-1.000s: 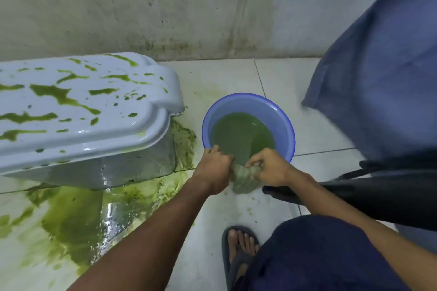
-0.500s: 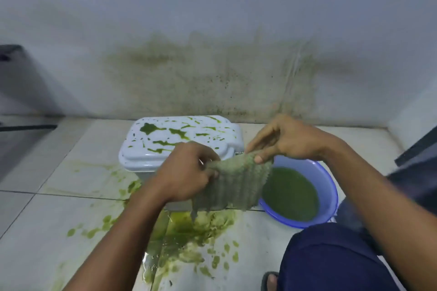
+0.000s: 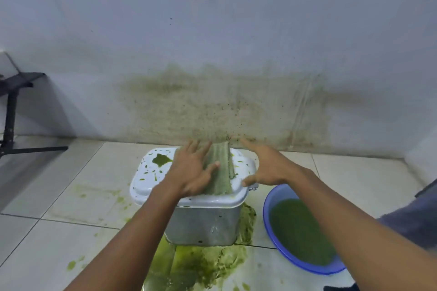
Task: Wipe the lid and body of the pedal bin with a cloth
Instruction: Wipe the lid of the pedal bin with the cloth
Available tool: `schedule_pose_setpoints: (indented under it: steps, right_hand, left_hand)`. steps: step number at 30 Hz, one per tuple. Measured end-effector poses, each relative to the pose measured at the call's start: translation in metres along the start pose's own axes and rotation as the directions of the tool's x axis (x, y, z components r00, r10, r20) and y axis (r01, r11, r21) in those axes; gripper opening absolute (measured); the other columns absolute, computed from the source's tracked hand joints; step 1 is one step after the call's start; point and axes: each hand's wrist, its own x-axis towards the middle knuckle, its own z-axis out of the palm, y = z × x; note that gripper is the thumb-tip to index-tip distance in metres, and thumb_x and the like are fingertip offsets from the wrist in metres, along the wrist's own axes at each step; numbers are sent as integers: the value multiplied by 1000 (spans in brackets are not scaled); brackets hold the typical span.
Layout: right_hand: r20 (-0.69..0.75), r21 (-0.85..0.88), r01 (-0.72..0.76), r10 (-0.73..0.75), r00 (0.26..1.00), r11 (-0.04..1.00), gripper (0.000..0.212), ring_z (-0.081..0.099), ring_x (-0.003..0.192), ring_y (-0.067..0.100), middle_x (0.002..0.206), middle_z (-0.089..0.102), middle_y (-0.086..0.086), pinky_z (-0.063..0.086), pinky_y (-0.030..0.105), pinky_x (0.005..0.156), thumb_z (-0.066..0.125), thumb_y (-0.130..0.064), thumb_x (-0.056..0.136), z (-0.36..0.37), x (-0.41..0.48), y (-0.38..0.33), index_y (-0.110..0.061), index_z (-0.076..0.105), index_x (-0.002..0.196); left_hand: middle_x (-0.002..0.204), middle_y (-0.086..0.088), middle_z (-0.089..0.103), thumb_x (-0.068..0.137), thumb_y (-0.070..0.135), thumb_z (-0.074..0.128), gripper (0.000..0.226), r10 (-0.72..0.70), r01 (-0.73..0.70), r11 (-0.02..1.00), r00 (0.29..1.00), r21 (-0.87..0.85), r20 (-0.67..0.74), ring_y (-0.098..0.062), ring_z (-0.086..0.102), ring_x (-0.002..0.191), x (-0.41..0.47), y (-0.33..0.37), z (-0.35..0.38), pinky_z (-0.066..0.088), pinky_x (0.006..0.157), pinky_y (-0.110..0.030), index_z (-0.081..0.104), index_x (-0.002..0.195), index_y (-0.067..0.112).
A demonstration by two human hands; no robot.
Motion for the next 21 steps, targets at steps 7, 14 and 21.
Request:
schedule_pose_setpoints:
  steps: [7,14,21]
  right_hand:
    - [-22,85,7,-5,1000,996,112,47,131,23,145,45,2,43,39,106,91,-43,59,34,10,27,-19,33,152]
    - [-210,274,127,-70,975,953,126,24,145,6,160,17,-16,33,36,116,86,-63,56,84,12,37,-31,17,157]
    - [-273,307,140,-54,961,941,133,8,139,-9,160,10,-21,17,21,114,87,-67,51,93,9,37,-34,14,157]
  left_hand:
    - [172,-2,-11,98,73,16,76,1,-14,988,996,154,86,-24,-17,157,26,16,54,-16,124,-53,-5,162,39]
    - [169,10,-15,98,70,7,68,83,-91,983,995,160,51,-11,-22,154,1,1,54,-13,127,-41,-3,161,44]
    - [172,-2,-8,99,69,11,70,-66,56,983,996,174,53,-24,-13,158,24,-4,48,-11,126,-49,-1,162,41]
